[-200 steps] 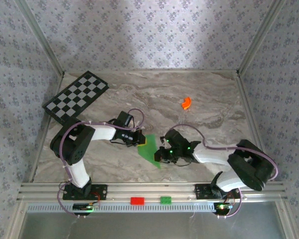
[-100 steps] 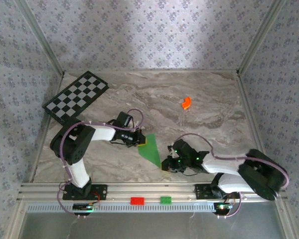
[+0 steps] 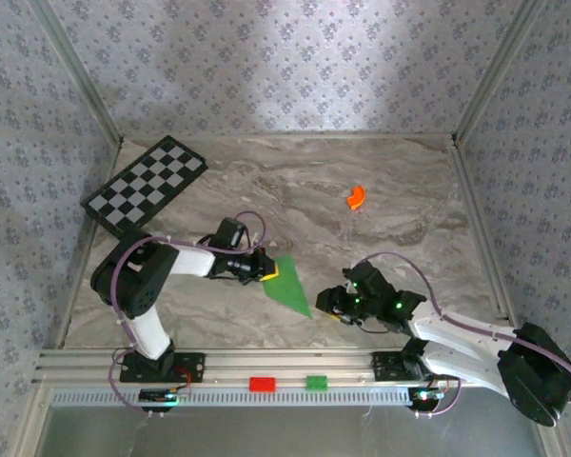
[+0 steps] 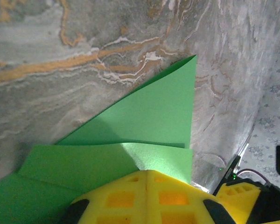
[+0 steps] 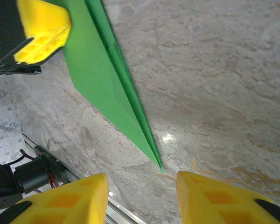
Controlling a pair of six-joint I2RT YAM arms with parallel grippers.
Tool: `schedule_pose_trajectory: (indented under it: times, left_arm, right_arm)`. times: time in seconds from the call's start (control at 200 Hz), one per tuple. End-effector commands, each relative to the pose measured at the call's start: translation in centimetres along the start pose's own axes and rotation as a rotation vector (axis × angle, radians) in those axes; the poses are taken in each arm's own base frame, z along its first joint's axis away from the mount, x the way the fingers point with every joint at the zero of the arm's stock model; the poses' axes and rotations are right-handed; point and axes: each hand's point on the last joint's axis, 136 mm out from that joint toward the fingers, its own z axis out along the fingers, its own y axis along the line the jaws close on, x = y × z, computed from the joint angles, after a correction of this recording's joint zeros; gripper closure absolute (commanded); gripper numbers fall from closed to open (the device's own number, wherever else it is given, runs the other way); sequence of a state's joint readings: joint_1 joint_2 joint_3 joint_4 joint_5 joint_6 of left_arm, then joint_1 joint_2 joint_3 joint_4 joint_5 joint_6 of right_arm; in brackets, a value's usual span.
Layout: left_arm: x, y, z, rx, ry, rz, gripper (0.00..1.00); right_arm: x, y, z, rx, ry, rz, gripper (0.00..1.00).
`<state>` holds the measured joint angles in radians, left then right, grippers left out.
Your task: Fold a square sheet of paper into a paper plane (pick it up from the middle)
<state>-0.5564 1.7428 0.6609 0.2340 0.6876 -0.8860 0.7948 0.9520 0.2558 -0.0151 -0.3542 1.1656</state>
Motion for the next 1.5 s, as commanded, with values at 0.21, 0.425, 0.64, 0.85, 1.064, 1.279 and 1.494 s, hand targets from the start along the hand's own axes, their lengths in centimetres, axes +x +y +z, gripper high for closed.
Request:
schedule_pose_trajectory:
  times: [0.21,0.425,0.64,0.85,1.064,1.279,1.494]
  left_arm:
    - [1.9,3.3,-0.1,-0.086,0.010,-0.156,1.00]
    - [2.1,2.6,0.4,-0.062,0.014,-0.161,1.00]
    - [2.1,1.9,0.8,-0.044,0.014,-0.159,1.00]
    - [2.4,1.4,1.2,-0.034,0.029,-0.161,1.00]
    - [2.8,0.7,2.1,-0.020,0.035,-0.159,1.00]
    - [2.7,0.9,2.3,-0.026,0.024,-0.168,1.00]
    - [2.3,0.9,2.0,-0.039,-0.004,-0.164,1.00]
  right_arm:
    - [0.3,0.5,1.0,-0.014,0.031,0.058,0.53]
    - [1.1,0.8,2.1,-0.015,0.075,0.051,0.54]
    - [1.3,0.4,2.9,0.005,0.091,0.060,0.55]
    - [1.2,0.1,3.1,0.014,0.091,0.067,0.55]
    - [1.3,0.0,3.0,0.014,0.093,0.071,0.55]
    - [1.1,0.9,2.6,-0.021,0.091,0.057,0.56]
    - [0.6,-0.2,0.7,0.064,0.028,0.059,0.56]
